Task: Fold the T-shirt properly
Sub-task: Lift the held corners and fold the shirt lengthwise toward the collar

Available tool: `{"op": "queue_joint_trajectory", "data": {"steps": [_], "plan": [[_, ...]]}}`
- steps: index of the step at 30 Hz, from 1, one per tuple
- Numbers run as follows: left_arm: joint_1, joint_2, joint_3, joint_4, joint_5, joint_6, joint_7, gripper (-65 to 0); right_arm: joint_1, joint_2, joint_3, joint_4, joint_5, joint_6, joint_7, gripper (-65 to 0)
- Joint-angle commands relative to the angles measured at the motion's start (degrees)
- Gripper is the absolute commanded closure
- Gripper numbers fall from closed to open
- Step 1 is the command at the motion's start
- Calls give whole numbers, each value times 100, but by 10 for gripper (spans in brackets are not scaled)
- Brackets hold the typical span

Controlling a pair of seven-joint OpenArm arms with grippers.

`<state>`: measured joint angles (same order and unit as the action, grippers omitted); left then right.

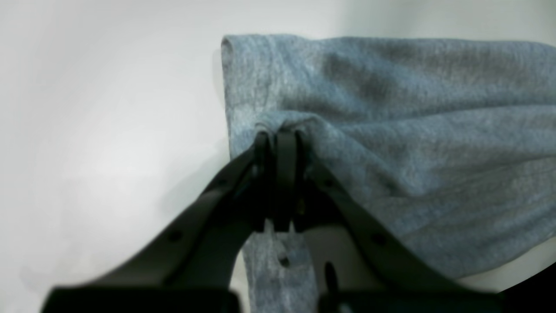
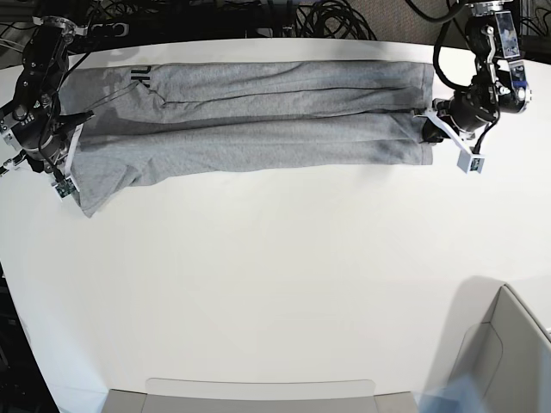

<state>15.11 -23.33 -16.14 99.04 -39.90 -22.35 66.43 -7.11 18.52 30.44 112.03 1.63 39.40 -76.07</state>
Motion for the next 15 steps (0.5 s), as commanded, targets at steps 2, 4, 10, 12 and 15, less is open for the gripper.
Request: {"op": "queue_joint_trajectory", "data": {"steps": [2,4,10,12,15], "plan": [[-30,-89,-52,113,3,-2,-72,0,56,77,178,90,-79,60,-10,0],[-30,-89,-61,113,3,-2,-72,0,74,-2,328,90,-79,60,-10,0],[-30,-89,-61,131,3,-2,-72,0,56,7,354,90,-79,60,-10,0],[-30,-89,-61,245,3,6,-72,0,48,7,354,90,-79,60,-10,0],[207,-98,-61,720,3,138,-72,0,39,-11,328,90,-79,60,-10,0]]}}
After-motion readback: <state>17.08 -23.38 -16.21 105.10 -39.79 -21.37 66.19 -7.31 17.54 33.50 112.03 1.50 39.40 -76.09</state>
